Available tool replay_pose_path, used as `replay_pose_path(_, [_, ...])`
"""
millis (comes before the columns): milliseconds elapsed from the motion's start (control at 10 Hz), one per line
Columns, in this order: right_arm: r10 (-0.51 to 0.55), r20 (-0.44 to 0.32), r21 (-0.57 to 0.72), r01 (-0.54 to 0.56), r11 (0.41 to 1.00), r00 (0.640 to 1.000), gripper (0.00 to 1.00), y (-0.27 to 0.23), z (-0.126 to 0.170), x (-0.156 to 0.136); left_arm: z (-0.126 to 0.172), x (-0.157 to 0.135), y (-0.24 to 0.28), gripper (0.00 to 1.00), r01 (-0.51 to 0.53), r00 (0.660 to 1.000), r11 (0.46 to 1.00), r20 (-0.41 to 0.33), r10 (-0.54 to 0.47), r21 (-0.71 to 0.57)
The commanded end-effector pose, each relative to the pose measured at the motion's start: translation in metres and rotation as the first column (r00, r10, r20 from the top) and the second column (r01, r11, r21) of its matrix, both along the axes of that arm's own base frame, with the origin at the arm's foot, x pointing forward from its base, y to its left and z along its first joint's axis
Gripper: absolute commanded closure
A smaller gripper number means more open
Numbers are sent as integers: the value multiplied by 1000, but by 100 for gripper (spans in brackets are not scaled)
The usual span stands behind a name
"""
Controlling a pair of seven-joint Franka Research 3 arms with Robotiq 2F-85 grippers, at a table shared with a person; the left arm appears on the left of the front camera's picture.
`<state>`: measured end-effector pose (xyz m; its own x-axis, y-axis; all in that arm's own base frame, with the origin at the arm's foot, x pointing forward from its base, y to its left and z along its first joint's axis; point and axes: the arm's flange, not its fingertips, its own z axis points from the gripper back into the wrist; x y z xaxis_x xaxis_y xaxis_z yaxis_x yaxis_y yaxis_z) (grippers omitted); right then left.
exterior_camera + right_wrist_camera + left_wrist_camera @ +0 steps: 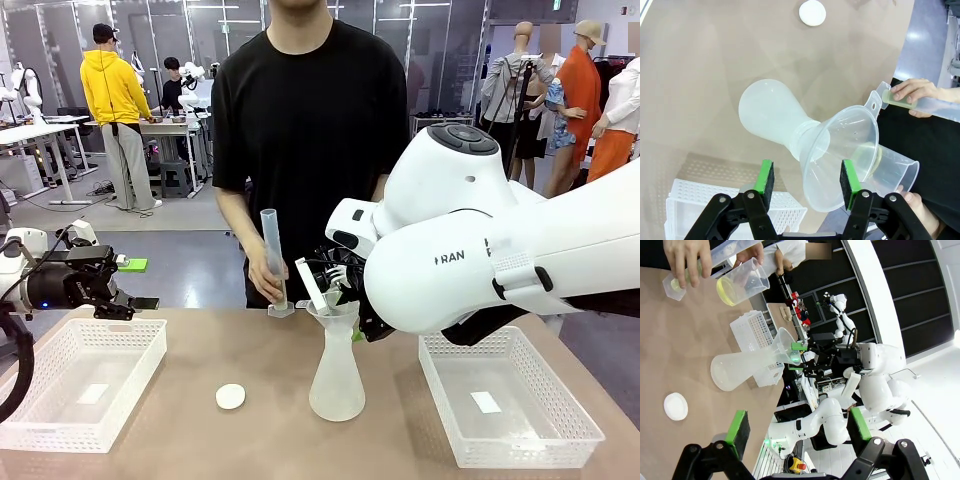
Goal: Prepare the solutions needed for the experiment.
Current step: Pick up the Plastic Funnel and insert it into the Big flask, then once the solution is in the Big flask , pick up the Plastic Funnel and place it back into the right Organizing basket.
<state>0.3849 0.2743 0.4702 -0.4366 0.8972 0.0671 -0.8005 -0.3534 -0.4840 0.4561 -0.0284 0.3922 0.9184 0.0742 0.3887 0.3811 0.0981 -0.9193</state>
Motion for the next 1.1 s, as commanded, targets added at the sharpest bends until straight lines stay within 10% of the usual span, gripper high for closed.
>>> replay_pose_path(0, [-1,0,1,1,1000,1000,33,0,0,0,0,0,1,0,-2,1000,1000,20,2,0])
replay_pose_path(1000, [-61,31,-24,61,998,998,33,15,19,-27,0,0,1,0,-2,1000,1000,20,2,0])
